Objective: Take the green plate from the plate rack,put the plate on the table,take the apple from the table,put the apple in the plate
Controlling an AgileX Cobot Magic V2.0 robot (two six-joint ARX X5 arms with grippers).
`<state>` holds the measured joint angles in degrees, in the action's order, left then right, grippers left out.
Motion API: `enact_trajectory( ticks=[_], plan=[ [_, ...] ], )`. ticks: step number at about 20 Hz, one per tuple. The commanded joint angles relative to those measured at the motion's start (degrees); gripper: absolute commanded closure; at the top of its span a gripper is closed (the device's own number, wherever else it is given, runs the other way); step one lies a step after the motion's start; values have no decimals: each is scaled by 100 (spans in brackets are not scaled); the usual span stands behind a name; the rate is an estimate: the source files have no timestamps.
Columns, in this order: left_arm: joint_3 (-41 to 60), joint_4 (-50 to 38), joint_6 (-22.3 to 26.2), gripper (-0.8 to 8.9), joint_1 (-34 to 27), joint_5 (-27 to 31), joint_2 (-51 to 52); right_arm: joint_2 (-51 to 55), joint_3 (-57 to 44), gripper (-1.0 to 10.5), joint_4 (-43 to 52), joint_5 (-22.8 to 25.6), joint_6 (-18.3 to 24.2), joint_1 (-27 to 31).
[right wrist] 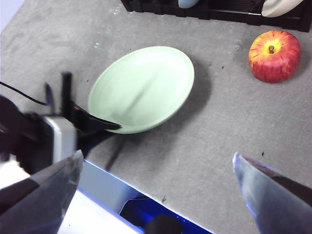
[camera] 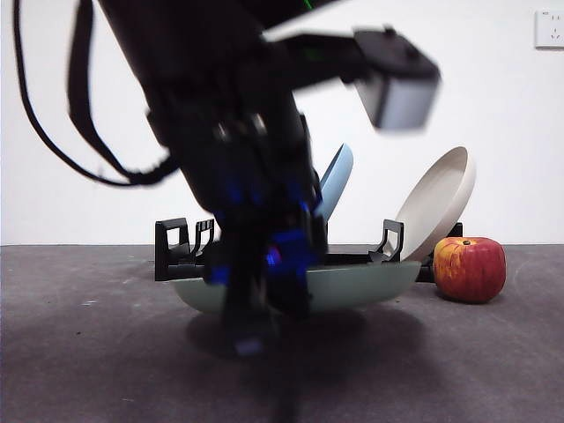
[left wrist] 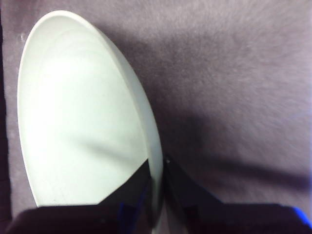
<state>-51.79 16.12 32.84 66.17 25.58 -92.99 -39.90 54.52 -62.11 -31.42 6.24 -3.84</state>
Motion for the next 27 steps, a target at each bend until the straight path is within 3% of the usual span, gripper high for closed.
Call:
enact_trajectory(
  ticks=[1, 8, 11, 12, 18, 20, 25, 27],
  plan=[
    [33, -286, 173, 819, 26, 166, -323, 2, 9, 289, 11, -15, -17, -15],
    [33, -389, -81, 799, 31, 114, -656, 4, 9, 290, 11, -15, -20, -15],
    [33, -393, -140, 549, 33, 111, -645, 4, 9, 289, 11, -15, -22, -15],
    [33, -411, -140, 529, 31, 114, -645, 4, 9, 289, 11, -15, -22, -15],
    [-118, -247, -291, 529, 31, 140, -310, -15, 9, 289, 20, 9, -39, -15],
    [-339, 9, -638, 529, 31, 125, -2, -116, 9, 288, 83, 42, -39, -15],
    [-984, 374, -2170, 530, 17, -358, 1062, -710, 9, 287, 1167, 400, -195, -15],
    [-1130, 498, -2330, 530, 11, -566, 1427, -1067, 9, 287, 1491, 588, -236, -15]
  ],
)
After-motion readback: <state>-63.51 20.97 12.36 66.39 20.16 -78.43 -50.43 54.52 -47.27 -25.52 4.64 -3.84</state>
